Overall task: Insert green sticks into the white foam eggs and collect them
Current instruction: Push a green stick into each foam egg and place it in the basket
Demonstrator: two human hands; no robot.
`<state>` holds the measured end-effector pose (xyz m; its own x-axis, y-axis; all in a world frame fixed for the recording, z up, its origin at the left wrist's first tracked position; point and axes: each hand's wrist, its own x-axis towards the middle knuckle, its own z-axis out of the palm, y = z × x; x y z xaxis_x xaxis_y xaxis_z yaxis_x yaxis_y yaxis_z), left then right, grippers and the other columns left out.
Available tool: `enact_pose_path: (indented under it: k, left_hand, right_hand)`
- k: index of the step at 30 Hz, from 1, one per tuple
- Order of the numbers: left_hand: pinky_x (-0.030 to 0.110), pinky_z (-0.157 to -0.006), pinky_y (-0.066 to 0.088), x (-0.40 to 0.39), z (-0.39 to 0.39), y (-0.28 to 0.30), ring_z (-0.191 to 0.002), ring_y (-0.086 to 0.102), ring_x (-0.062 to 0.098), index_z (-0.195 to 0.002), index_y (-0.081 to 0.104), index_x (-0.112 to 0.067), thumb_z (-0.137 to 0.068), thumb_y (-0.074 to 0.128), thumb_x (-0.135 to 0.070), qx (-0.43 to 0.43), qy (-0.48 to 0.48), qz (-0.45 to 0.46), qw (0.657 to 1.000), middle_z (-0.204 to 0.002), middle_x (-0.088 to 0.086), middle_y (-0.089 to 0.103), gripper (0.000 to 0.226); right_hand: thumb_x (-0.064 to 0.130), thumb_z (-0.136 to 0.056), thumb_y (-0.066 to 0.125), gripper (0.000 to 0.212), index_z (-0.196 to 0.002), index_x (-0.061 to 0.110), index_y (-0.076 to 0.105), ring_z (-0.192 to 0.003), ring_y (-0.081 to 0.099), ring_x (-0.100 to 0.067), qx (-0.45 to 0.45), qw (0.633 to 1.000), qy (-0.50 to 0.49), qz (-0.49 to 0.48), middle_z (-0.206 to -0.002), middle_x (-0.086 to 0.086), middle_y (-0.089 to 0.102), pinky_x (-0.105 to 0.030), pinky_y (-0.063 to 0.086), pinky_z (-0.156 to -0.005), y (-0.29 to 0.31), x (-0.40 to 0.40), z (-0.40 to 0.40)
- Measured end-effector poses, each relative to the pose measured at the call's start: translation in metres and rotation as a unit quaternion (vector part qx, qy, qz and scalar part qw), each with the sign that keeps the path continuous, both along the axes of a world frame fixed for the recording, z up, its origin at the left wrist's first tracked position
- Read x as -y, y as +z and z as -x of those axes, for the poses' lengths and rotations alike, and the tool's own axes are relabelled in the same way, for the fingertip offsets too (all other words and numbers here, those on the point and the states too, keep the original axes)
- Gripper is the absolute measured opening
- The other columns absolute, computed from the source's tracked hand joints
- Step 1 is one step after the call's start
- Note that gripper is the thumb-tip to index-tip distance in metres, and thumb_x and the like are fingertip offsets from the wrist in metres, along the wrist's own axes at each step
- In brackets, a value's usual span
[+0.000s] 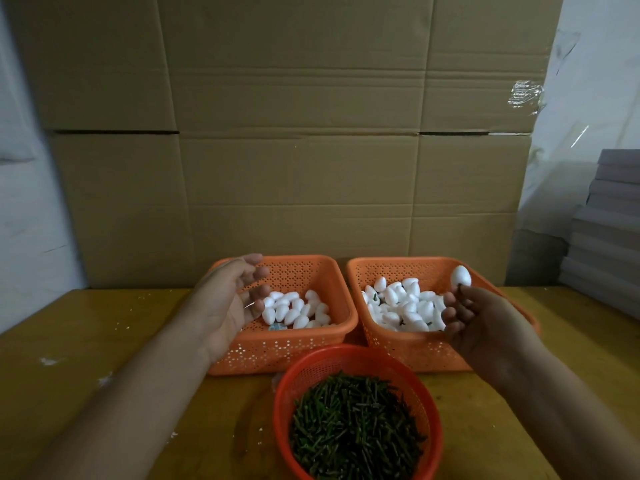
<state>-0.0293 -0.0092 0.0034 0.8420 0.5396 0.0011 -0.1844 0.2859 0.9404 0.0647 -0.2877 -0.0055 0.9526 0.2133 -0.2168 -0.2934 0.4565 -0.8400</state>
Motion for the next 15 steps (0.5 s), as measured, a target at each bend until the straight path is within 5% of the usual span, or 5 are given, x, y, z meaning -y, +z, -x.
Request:
enact_pose_path:
  k: [10,13,15]
  left_hand:
    - [0.025,-0.058,0.043,-0.004,0.0,0.0,-0.071,0.058,0.013,-0.106,0.064,-0.018,-0.099,0.047,-0.009,-0.005,0.011,-0.021,1.0,-0.098,0.003,0.064,0.02]
    - [0.024,-0.056,0.046,-0.011,-0.001,0.0,-0.07,0.061,0.014,-0.106,0.065,-0.018,-0.098,0.051,-0.006,-0.019,0.04,-0.113,0.993,-0.098,0.004,0.066,0.02]
    - [0.025,-0.06,0.051,-0.021,-0.002,-0.002,-0.076,0.065,0.014,-0.108,0.066,-0.023,-0.098,0.058,-0.011,-0.058,0.056,-0.237,0.968,-0.098,0.003,0.068,0.018]
  right_hand:
    - [0.013,-0.1,0.044,0.018,-0.103,0.007,0.06,-0.063,0.049,-0.012,0.012,1.0,-0.015,0.007,-0.074,-0.003,0.059,-0.023,0.036,-0.06,-0.003,0.0,-0.004]
    - [0.013,-0.096,0.055,0.017,-0.107,0.007,0.065,-0.061,0.058,-0.012,0.082,0.99,0.057,0.095,-0.074,-0.002,0.067,-0.024,0.043,-0.056,-0.001,-0.004,0.004]
    - [0.016,-0.093,0.062,0.016,-0.106,0.013,0.071,-0.067,0.065,-0.013,0.16,0.952,0.16,0.204,-0.084,-0.003,0.074,-0.024,0.049,-0.055,-0.002,-0.008,0.014]
